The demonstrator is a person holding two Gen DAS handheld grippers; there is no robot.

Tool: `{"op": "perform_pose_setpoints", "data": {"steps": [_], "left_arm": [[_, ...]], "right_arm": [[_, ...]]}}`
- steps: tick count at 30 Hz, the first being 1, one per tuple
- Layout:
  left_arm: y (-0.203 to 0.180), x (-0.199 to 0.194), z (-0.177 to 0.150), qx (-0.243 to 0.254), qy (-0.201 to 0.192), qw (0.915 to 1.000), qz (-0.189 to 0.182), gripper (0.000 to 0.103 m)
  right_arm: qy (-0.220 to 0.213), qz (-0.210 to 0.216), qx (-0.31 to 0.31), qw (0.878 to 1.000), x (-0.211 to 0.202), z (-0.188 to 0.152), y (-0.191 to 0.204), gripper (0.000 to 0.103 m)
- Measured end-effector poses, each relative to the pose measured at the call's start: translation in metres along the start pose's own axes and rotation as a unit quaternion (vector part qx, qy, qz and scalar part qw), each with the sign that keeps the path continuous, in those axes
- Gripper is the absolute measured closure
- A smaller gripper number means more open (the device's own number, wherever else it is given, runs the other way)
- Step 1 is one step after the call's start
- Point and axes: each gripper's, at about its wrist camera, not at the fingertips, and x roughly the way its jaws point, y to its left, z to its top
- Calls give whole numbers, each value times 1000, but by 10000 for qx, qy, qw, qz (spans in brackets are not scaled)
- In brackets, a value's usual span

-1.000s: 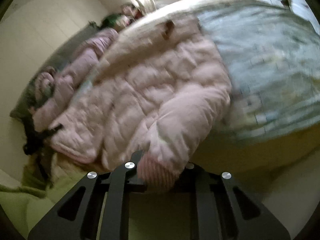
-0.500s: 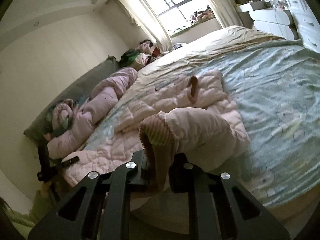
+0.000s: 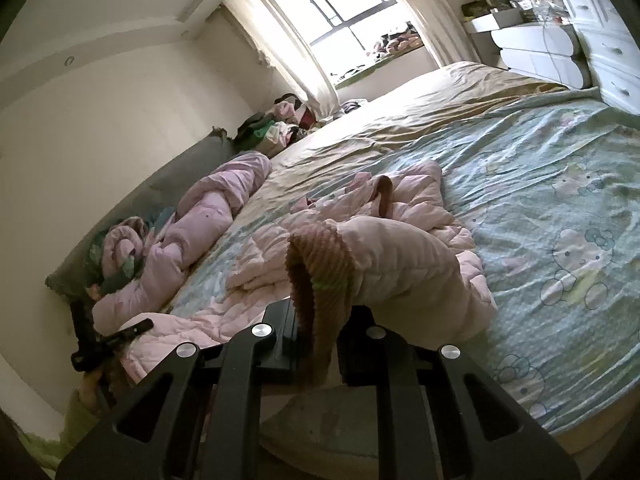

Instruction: Fold large clothes

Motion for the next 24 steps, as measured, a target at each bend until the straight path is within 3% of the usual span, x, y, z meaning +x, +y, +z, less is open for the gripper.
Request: {"op": "perform_pose_setpoints", "data": {"steps": [14, 24], "left_arm": [[-2, 6, 32, -67, -193, 9997, -127, 87], [4, 22, 84, -173, -407, 9989, -160, 86]], "right_arm": [[-252, -58, 277, 9993, 3, 18, -11, 90], [-628, -1, 263, 9977, 27, 71, -9, 90]]}}
